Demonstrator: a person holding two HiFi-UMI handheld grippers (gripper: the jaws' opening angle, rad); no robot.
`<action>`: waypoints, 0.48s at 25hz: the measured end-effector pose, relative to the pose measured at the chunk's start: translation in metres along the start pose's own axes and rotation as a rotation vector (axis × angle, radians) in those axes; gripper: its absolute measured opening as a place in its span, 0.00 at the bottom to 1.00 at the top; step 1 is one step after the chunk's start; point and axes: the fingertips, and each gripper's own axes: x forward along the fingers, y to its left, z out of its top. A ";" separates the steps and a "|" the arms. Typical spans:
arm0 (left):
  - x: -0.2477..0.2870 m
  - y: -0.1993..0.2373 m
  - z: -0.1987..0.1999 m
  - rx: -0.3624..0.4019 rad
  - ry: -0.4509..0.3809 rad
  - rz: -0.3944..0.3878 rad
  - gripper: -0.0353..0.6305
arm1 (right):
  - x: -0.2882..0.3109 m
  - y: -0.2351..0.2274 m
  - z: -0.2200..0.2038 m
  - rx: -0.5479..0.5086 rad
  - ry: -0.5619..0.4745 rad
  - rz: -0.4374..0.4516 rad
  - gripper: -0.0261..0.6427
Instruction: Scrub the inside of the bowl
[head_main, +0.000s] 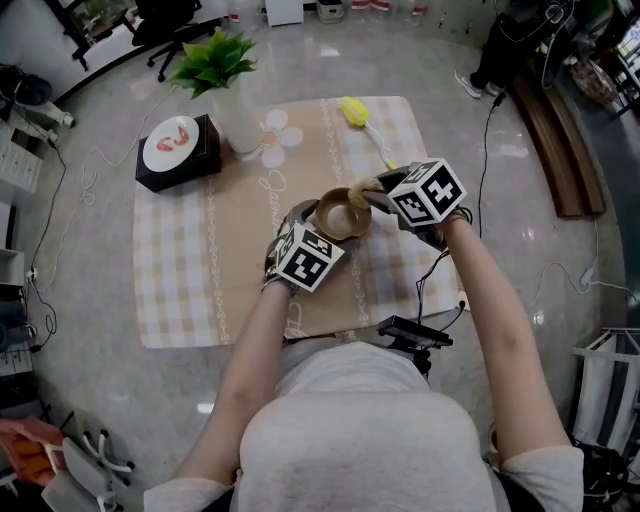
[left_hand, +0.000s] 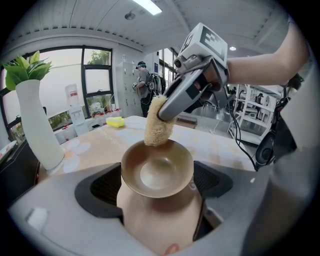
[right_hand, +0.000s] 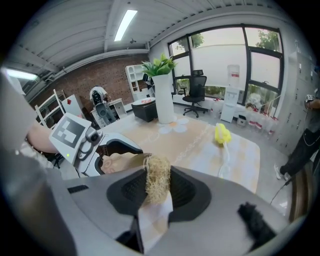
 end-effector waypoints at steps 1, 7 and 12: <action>0.000 0.000 0.000 0.001 0.000 0.000 0.75 | -0.001 0.002 -0.003 -0.006 0.008 0.003 0.19; 0.000 0.000 0.000 0.001 -0.001 0.003 0.75 | -0.004 0.017 -0.016 -0.007 0.023 0.025 0.19; 0.000 0.000 0.000 0.003 -0.002 0.004 0.75 | -0.004 0.027 -0.026 0.037 0.013 0.073 0.19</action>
